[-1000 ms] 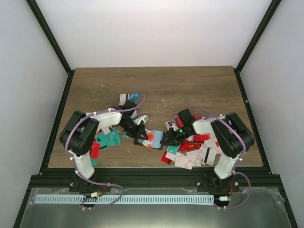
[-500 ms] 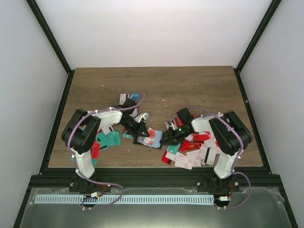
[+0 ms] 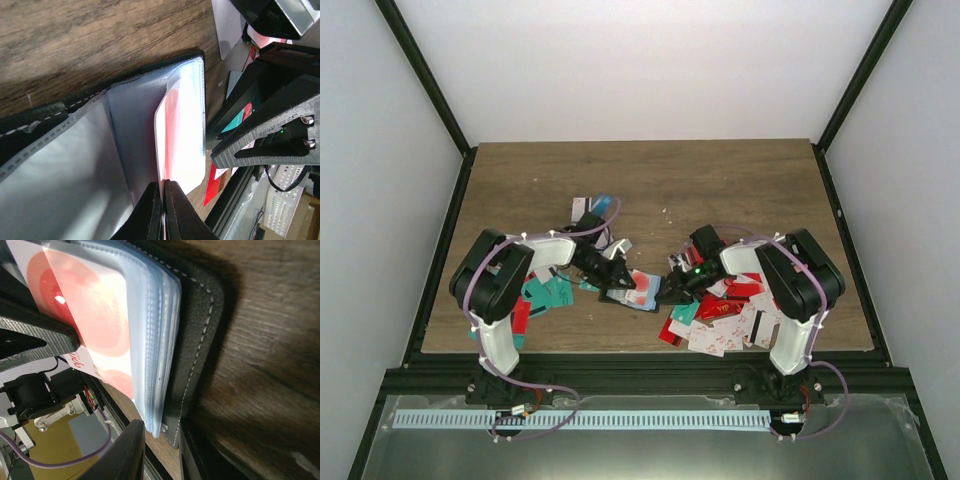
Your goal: Put the credit cards into the card holder
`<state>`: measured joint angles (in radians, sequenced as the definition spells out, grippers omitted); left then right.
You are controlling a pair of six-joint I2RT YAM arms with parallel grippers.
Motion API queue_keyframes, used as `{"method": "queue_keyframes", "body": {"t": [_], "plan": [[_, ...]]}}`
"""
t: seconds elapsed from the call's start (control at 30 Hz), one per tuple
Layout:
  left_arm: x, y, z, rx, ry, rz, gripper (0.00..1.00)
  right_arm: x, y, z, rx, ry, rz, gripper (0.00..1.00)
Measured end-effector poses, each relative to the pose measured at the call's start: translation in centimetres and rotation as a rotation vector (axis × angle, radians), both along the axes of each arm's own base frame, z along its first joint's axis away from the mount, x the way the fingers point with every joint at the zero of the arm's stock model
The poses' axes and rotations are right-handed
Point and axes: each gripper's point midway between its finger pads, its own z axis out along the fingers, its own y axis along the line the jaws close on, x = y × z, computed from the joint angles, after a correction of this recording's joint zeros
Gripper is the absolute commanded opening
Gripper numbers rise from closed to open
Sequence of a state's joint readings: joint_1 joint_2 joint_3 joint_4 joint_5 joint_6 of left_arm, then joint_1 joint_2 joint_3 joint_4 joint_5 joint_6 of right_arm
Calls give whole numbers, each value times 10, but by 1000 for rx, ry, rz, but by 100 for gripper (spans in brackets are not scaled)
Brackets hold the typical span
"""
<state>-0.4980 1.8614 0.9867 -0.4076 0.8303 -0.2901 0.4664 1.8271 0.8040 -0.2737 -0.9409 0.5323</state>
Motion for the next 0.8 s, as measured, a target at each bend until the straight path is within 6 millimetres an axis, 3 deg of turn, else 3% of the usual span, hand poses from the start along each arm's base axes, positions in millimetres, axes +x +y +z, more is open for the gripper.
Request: {"method": "queue_keyframes", "body": {"t": [0.8], "plan": [[-1, -7, -2, -6, 50, 111, 4, 5, 6, 0, 11, 41, 9, 21]]}}
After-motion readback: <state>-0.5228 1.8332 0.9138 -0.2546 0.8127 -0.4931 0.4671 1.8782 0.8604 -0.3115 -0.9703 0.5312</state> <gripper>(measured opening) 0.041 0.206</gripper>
